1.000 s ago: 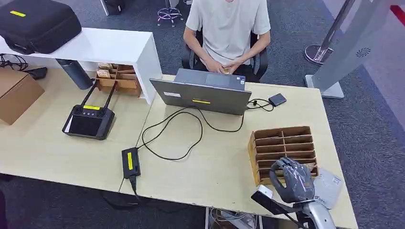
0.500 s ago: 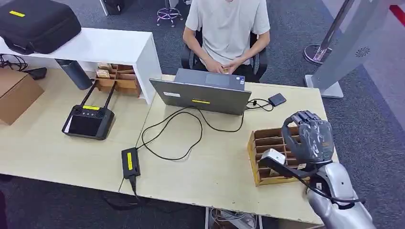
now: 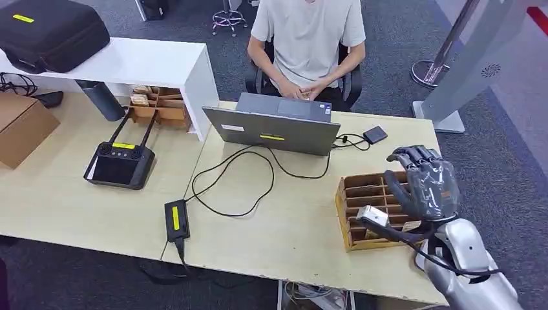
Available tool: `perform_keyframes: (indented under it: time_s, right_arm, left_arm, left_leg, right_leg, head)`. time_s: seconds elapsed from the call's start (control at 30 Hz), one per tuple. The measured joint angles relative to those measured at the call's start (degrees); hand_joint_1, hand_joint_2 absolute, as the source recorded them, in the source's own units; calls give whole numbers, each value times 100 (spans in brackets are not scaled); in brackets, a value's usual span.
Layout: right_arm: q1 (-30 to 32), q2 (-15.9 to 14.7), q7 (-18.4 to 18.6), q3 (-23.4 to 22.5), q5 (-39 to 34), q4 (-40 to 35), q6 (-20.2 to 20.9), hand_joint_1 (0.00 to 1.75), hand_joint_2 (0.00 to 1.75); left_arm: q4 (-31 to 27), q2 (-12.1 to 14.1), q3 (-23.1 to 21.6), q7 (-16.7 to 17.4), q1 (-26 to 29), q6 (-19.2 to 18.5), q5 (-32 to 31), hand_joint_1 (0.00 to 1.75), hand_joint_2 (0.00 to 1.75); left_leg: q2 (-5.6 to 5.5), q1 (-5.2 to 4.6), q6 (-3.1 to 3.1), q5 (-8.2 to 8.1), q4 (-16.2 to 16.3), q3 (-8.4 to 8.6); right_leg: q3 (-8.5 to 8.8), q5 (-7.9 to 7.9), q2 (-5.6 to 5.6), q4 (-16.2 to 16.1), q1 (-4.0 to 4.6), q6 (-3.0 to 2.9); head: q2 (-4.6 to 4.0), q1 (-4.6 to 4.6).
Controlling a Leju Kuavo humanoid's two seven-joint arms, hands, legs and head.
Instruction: Pass the card to the sensor for recognition and then transmit it.
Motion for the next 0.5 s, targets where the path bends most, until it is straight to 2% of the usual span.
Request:
perform_keyframes:
  time_s: [0.23,0.5]
  right_arm:
    - [128,-175,48,-9,0,-164,-4,0,175]
    - [161,-207,48,-11,85,-223,-9,0,175]
  left_arm:
    - [0,0,0,-2,1,4,35,0,175]
    - [0,0,2,0,2,7,35,0,175]
  left_leg:
    - [0,1,0,0,0,0]
    - [1,1,0,0,0,1]
  right_leg:
    - [-2,-1,0,0,1,1]
    - [-1,0,0,2,1,0]
  head:
    - [0,0]
    - [0,-2]
